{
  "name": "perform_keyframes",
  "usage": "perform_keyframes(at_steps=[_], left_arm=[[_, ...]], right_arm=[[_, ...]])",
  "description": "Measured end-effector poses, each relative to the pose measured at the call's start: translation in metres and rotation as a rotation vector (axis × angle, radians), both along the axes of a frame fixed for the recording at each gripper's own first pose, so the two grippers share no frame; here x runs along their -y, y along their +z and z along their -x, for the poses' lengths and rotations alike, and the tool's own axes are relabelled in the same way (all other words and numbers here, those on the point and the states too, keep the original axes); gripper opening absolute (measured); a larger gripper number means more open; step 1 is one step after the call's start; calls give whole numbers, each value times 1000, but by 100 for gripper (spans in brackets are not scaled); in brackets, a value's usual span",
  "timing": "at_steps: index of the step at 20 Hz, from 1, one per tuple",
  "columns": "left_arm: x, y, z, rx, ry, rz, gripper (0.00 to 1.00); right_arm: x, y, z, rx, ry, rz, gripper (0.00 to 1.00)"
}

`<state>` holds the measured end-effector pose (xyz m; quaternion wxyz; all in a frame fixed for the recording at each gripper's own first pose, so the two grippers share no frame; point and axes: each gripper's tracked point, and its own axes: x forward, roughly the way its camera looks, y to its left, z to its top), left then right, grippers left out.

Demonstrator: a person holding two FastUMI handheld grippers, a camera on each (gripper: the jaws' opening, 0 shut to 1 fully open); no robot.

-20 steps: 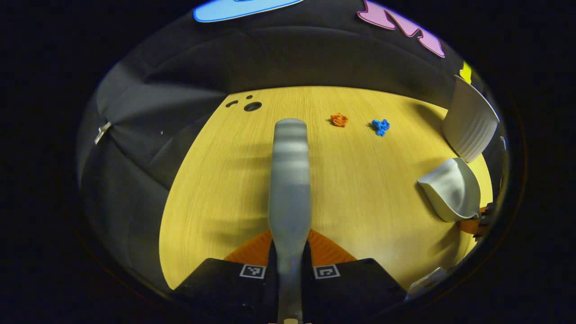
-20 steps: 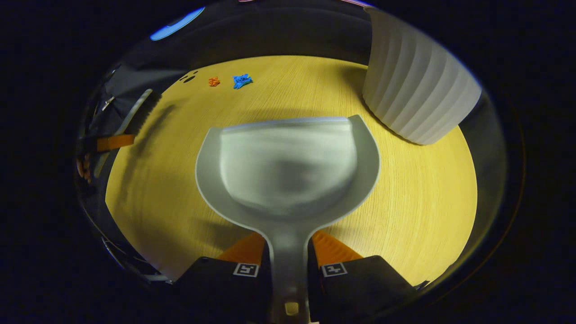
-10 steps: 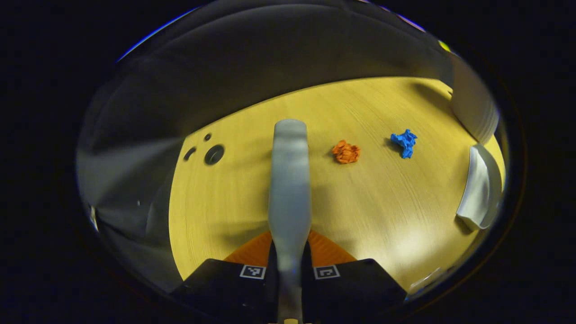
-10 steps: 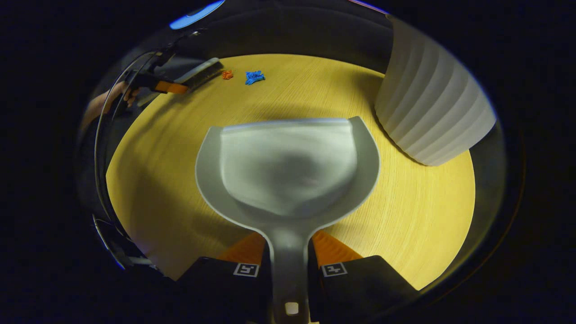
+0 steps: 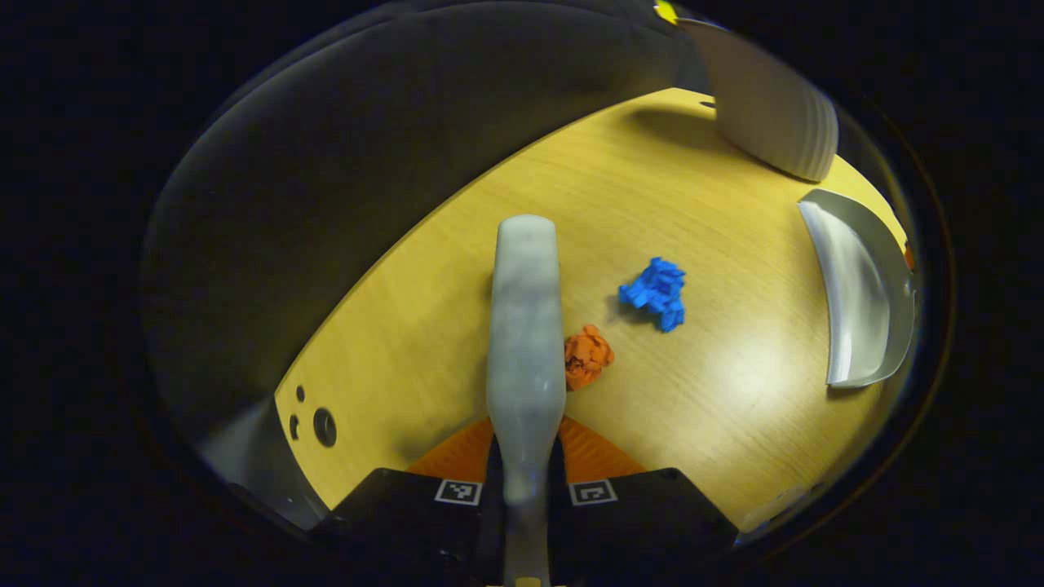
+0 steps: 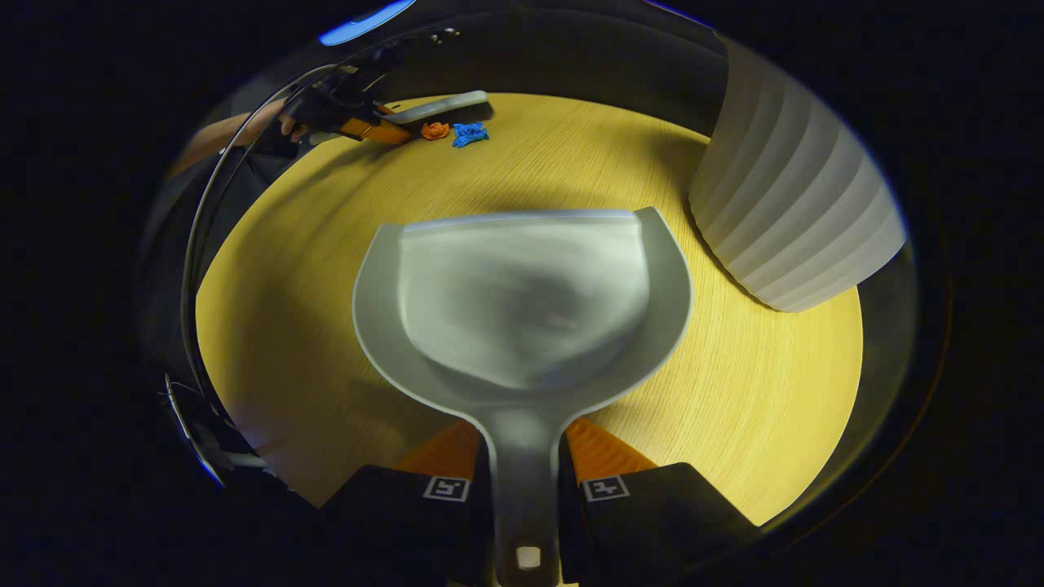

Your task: Pick up the small broom and dustpan from the desktop, sweep the trash into the dustpan with the broom, and then empty the trash into the garbage bin.

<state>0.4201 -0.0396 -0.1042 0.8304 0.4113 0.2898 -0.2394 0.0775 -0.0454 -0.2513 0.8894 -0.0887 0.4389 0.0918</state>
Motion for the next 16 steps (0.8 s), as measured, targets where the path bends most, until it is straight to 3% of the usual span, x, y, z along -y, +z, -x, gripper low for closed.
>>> perform_keyframes(at_steps=[8,9,11,13,16], left_arm=[[75,-32,85,-236,-185,13,25],[83,-36,101,-272,-201,20,25],[99,-44,133,-361,-222,51,22],[108,-49,165,-434,-244,75,25],[130,-53,212,-531,-237,145,25]], right_arm=[[0,1,-1,7,11,1,35],[0,0,-1,7,17,4,39],[1,0,-1,10,29,11,35],[1,0,-1,11,35,12,39],[1,-1,-2,24,35,12,35]])
